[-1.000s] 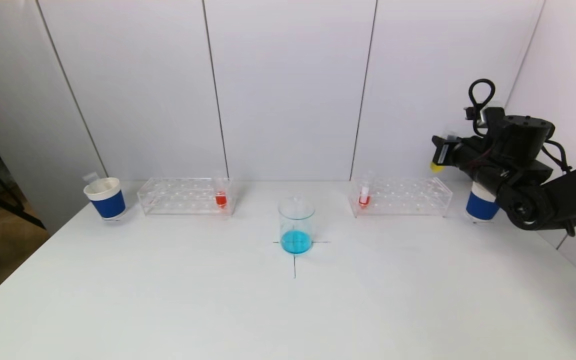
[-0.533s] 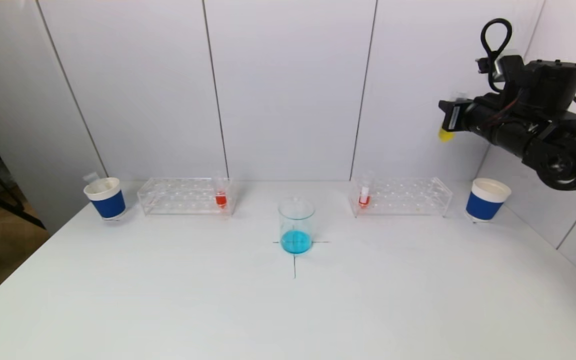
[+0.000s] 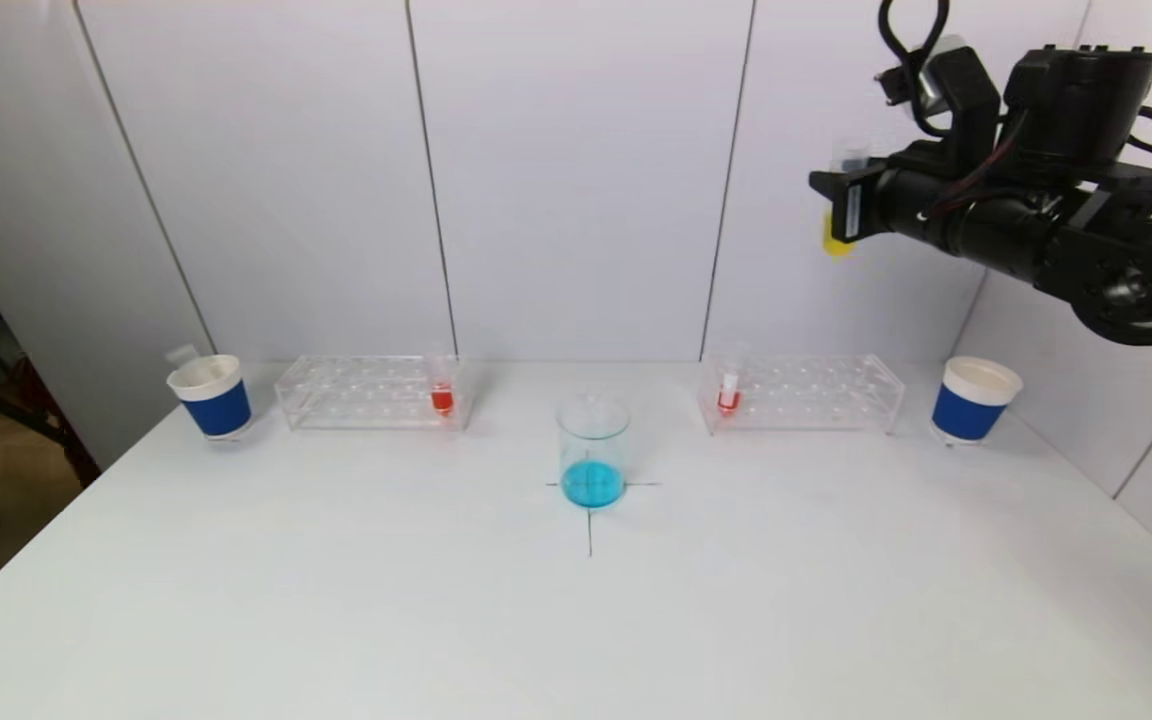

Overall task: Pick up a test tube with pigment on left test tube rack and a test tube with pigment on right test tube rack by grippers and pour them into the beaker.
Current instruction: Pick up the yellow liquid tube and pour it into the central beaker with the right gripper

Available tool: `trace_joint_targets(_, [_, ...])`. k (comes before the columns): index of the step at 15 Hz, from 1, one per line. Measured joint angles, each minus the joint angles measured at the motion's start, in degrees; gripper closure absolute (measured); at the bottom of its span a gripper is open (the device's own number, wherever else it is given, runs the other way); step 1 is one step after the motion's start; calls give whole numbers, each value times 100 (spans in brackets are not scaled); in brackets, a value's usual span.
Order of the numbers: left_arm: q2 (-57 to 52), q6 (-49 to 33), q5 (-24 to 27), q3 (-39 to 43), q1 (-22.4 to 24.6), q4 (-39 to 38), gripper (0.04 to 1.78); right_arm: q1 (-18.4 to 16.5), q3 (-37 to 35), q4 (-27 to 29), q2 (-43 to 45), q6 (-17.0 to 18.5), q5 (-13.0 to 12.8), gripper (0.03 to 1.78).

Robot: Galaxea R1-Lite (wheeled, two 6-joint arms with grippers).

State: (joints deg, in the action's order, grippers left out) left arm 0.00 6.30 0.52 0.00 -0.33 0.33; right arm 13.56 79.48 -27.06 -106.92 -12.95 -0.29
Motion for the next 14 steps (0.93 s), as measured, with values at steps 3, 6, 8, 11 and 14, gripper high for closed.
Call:
trace_joint_targets(3, [0, 0, 0, 0, -2, 0, 6, 510, 17, -2, 30, -411, 345, 131])
trace_joint_targets(6, [0, 0, 0, 0, 0, 2, 6, 774, 48, -39, -55, -992, 841, 131])
trace_joint_targets(8, [0, -2, 0, 0, 0, 2, 6, 859, 73, -52, -168, -1440, 1112, 131])
trace_joint_targets(11, [0, 0, 0, 0, 0, 0, 6, 916, 83, -72, -380, -2043, 1548, 131])
trace_joint_targets(14, [0, 0, 2, 0, -2, 2, 6, 979, 84, -83, -644, -2539, 1844, 131])
